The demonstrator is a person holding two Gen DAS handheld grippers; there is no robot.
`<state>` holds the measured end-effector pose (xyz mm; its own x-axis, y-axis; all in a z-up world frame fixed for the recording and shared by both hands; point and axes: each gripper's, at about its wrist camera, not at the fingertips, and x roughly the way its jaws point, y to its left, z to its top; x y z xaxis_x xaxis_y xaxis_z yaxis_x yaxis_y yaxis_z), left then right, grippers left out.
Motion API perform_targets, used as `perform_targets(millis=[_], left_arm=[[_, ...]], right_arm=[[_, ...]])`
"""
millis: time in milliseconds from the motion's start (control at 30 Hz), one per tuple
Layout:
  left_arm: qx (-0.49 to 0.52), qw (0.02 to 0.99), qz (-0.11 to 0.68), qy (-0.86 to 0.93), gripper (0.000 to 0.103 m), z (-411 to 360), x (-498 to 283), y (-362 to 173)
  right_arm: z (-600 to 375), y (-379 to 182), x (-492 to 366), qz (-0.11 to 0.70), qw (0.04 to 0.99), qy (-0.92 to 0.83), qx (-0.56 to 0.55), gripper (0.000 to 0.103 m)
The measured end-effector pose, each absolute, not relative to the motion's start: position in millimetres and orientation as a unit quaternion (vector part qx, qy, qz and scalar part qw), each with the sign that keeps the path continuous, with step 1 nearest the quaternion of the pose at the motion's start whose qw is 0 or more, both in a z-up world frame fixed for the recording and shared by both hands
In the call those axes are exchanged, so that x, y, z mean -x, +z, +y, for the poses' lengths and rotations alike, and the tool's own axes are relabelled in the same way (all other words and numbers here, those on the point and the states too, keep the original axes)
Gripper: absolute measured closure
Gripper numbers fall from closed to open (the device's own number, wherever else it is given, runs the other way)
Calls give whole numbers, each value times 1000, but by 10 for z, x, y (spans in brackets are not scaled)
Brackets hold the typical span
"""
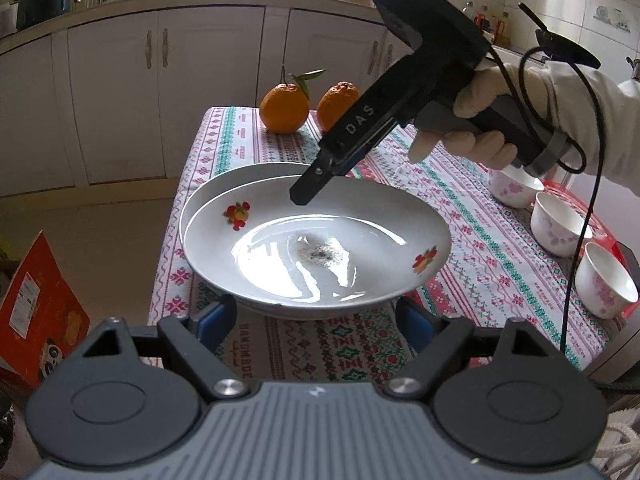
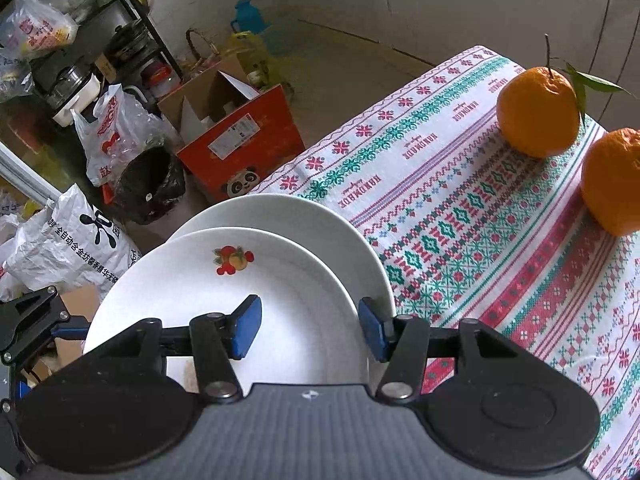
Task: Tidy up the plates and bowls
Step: 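Lower the stained plate onto the plate stack with both grippers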
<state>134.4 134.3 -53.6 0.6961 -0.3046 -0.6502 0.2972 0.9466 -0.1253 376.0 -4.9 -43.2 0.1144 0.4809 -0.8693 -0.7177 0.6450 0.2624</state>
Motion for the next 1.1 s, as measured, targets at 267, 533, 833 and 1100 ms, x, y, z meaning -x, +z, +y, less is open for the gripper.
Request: perform_targets(millis=[267, 533, 833, 1100], left_arm=[[3, 920, 356, -163, 16, 1355, -1343, -518], [0, 919, 359, -163, 16, 1345, -1356, -512], [1, 919, 361, -161, 16, 1344, -1364, -511], [7, 916, 366, -164, 16, 1359, -1395, -516]], right_arm=[[-62, -426, -3707, 524, 743, 400, 114, 43], [-127, -416, -3688, 526, 746, 396, 105, 43], [-200, -405, -3663, 526, 749, 393, 91, 43], [-326, -370, -3622, 524, 755, 388, 71, 43]])
